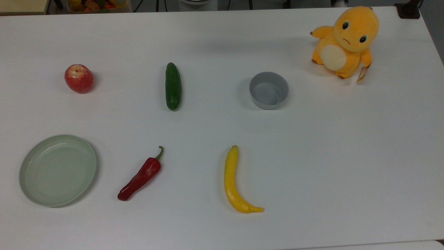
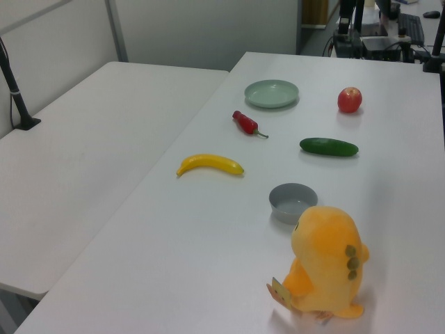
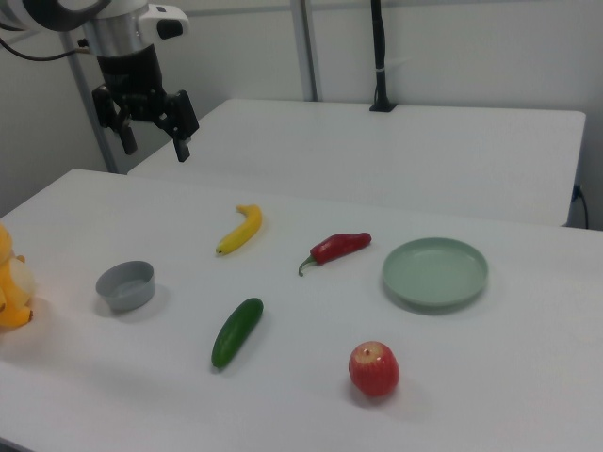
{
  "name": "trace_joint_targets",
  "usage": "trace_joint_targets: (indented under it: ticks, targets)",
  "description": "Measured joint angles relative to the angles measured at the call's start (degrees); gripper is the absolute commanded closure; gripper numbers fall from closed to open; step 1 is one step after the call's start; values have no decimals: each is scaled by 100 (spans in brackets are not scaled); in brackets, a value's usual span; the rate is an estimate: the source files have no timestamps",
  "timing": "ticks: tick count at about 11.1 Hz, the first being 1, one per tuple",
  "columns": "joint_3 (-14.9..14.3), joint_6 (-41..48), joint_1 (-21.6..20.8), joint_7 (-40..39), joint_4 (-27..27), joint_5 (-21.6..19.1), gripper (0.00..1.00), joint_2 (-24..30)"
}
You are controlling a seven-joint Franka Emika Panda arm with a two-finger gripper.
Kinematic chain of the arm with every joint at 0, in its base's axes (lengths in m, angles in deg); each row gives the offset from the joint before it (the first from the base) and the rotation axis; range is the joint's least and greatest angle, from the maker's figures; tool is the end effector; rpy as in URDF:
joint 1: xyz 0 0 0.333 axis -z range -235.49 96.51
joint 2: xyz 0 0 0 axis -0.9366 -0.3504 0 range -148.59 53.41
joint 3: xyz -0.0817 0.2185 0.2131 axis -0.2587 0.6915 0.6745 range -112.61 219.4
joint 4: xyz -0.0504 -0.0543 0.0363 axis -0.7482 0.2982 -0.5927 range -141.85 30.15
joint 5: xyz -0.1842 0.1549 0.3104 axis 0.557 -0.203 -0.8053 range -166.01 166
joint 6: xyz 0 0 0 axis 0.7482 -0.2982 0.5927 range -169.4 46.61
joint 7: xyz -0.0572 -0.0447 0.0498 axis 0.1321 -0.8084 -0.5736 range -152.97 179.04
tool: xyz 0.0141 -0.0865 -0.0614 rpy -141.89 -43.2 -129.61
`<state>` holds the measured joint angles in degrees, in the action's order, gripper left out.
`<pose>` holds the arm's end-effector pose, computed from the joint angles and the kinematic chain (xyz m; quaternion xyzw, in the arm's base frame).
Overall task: Put the red apple in the bowl
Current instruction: 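Move the open gripper from its start pose toward the red apple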
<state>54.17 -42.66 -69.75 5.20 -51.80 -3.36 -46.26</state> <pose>0.5442 0.0164 0.6679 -0.9959 -0.0790 -0.0335 0.0271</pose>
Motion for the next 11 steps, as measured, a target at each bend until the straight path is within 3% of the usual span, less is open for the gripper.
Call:
trace_joint_targets:
  ticks: [5, 9, 11]
  targets:
    - [-242, 0, 2, -34, -3, 1, 0, 8]
    - [-926, 0, 12, -95, -3, 1, 0, 20]
    - [-1117, 8, 16, -98, -25, 1, 0, 21]
